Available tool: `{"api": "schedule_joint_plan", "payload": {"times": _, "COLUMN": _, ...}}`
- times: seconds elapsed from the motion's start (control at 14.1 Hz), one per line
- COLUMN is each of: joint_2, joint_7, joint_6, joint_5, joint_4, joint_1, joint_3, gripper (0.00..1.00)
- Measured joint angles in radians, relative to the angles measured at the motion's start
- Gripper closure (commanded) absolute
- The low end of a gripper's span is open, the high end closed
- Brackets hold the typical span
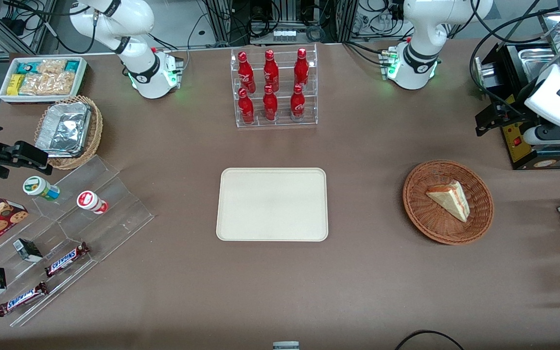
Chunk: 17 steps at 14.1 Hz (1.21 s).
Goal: Place sandwich from basket to tray
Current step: 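Move the left gripper over the sandwich in the wicker basket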
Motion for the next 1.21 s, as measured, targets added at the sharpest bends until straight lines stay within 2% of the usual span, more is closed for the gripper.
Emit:
{"api": "schedule_joint_plan", "payload": {"times": 0.71, "joint_2": 0.007, "joint_7": -0.036, "joint_6": -0.019, "joint_5": 0.002, "joint_4": 0.000, "joint_1": 0.004, "joint_3": 0.007, "gripper": 0.00}}
{"api": "schedule_joint_plan", "payload": {"times": 0.92, "joint_2": 0.047, "joint_7": -0.135, "joint_6": -0.021, "joint_5": 0.008, "joint_4": -0.003, "joint_1": 0.016, "joint_3": 0.021, "gripper": 0.00}}
{"api": "schedule_joint_plan", "payload": {"times": 1.21, "joint_2": 0.116, "joint_7": -0.174, "joint_6": -0.020, "joint_5": 0.013, "joint_4": -0.011, "joint_1": 0.054, "joint_3": 0.064, "gripper": 0.00}}
